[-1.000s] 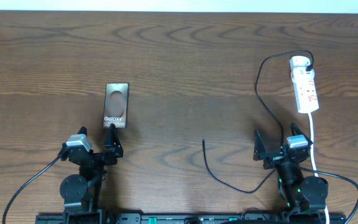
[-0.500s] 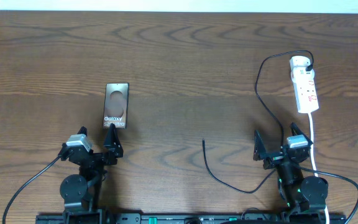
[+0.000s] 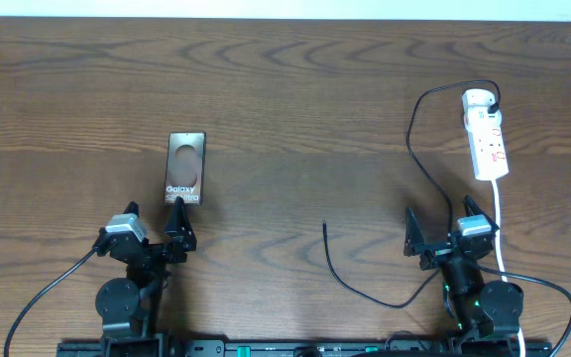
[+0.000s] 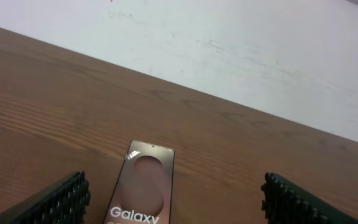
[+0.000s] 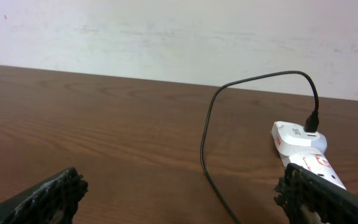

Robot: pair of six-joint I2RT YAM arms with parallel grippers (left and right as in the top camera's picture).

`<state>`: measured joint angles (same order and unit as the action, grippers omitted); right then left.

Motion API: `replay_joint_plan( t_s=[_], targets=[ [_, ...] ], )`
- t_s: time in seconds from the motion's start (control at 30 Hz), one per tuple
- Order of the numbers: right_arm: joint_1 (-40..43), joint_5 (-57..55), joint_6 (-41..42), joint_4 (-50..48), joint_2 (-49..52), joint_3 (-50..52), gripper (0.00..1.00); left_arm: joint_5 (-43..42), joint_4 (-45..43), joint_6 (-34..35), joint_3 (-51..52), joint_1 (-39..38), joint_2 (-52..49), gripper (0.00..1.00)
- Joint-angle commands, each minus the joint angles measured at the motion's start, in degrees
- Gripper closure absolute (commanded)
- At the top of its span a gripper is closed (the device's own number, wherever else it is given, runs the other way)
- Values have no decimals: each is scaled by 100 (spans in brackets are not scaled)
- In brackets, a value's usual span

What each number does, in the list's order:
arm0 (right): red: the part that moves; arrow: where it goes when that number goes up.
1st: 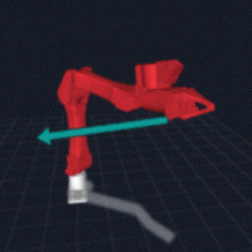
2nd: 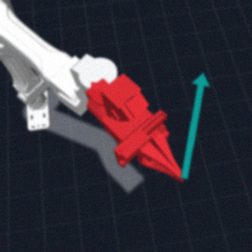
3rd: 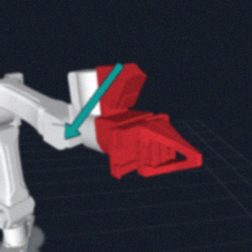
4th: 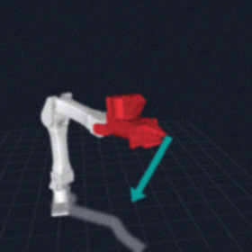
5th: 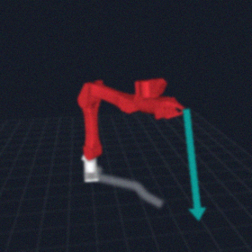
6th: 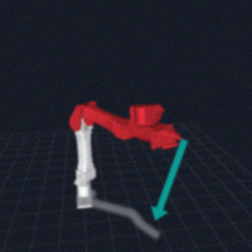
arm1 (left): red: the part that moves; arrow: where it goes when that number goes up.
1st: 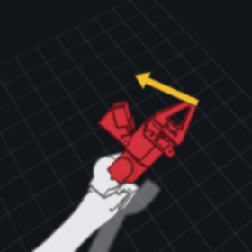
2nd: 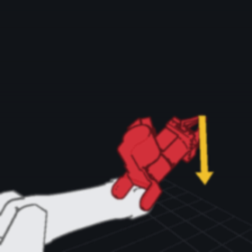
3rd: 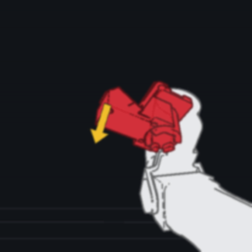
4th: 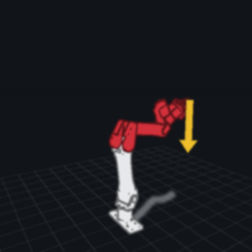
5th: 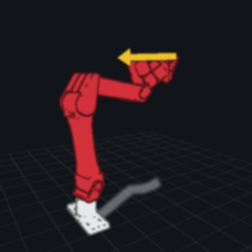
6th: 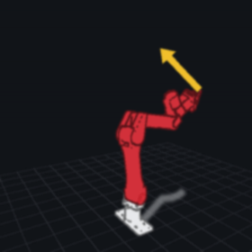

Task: Plug charger to phone and switch on socket

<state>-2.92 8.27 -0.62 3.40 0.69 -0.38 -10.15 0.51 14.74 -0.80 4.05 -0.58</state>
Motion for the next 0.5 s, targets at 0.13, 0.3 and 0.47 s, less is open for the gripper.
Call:
replay_joint_plan(
  t_s=[0.13,0.3,0.47],
  targets=[
    [-50,-42,35,31,-35,7,1,-109,264,-76,57,-17,-2,13],
    [-50,-42,35,31,-35,7,1,-111,264,-76,57,-17,-2,13],
    [-50,-42,35,31,-35,7,1,-109,264,-76,57,-17,-2,13]
  ],
)
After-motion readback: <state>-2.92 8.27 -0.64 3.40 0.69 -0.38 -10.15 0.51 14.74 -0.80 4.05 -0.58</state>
